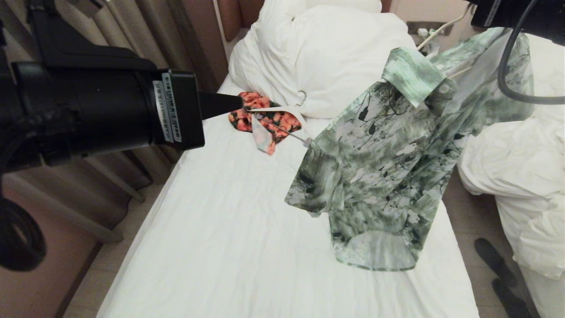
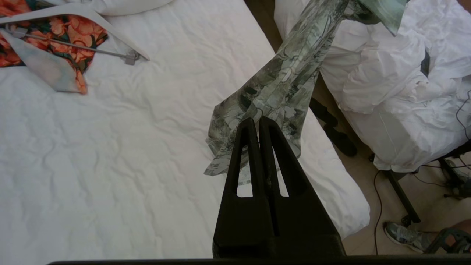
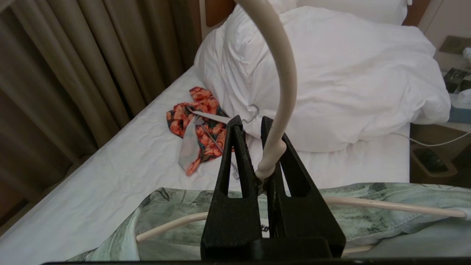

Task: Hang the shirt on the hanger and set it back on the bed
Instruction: Take the clothes hanger out of the clothes

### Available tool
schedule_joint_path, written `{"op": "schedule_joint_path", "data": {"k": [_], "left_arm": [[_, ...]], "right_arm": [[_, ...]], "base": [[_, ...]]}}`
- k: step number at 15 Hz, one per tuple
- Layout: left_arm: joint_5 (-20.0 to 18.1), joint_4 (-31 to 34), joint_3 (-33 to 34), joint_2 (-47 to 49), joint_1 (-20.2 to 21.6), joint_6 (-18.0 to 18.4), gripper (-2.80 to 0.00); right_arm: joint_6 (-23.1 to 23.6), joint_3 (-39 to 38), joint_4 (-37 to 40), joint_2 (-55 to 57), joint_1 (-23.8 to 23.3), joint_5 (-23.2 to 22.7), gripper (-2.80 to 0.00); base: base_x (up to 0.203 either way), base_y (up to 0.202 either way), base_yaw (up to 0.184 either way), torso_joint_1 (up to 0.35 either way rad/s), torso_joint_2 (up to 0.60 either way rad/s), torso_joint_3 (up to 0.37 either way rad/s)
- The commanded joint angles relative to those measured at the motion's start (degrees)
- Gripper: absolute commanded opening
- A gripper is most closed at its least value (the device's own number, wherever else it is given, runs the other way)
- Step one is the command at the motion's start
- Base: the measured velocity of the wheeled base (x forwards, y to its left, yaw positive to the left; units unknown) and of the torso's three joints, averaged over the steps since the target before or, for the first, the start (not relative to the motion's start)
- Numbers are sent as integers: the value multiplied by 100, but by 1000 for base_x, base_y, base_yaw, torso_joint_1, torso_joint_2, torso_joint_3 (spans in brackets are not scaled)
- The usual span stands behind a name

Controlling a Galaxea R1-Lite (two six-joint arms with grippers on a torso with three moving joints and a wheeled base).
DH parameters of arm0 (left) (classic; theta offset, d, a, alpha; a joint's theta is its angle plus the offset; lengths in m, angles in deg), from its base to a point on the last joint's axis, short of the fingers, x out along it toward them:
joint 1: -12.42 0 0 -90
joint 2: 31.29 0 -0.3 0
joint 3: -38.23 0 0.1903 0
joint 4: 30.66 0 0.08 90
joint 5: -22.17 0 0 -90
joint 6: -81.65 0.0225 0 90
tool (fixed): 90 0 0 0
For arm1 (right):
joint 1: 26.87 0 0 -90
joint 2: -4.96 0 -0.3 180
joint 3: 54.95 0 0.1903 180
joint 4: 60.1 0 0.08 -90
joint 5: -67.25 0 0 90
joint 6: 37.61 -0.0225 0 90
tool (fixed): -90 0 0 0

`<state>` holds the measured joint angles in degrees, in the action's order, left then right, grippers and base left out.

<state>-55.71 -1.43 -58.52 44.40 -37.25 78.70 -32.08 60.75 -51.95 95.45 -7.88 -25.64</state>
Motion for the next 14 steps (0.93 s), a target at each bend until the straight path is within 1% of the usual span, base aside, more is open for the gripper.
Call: {"op": "schedule_joint_path", "data": {"k": [1, 3, 5, 6, 8, 11, 12, 13, 14], "left_arm": [[1, -6, 7, 25, -8, -4, -280], [-98, -36, 76, 103, -155, -11, -280], [-353, -122, 192, 343, -186, -6, -280], [-503, -319, 285, 498, -196, -10, -280], [-695, -1329, 562, 911, -194, -6, -280], [-839, -3315, 1040, 1640, -259, -11, -280], [-878, -3956, 1182, 1925, -266, 2, 0], [-907, -4347, 1276, 2162, -215, 35, 0], [-964, -4459, 1316, 2236, -56, 95, 0]], "right_arm": [[-61, -5, -10, -10, 8, -9, -280], [-210, 45, -3, -50, 0, 66, -280], [-224, 223, -1, -11, -1, 550, -280], [-227, 268, -8, -5, -1, 639, -280], [-236, 428, 20, 3, -1, 693, -280], [-244, 490, 52, 39, 49, 759, -280], [-314, 479, 61, 43, 72, 808, -280], [-431, 496, 125, 56, 78, 833, -280], [-438, 514, 204, 56, 70, 834, -280]], "base": [[0, 0, 0, 0, 0, 0], [0, 0, 0, 0, 0, 0], [0, 0, 0, 0, 0, 0], [0, 0, 0, 0, 0, 0], [0, 0, 0, 0, 0, 0], [0, 0, 0, 0, 0, 0], [0, 0, 0, 0, 0, 0], [0, 0, 0, 0, 0, 0], [0, 0, 0, 0, 0, 0]]}}
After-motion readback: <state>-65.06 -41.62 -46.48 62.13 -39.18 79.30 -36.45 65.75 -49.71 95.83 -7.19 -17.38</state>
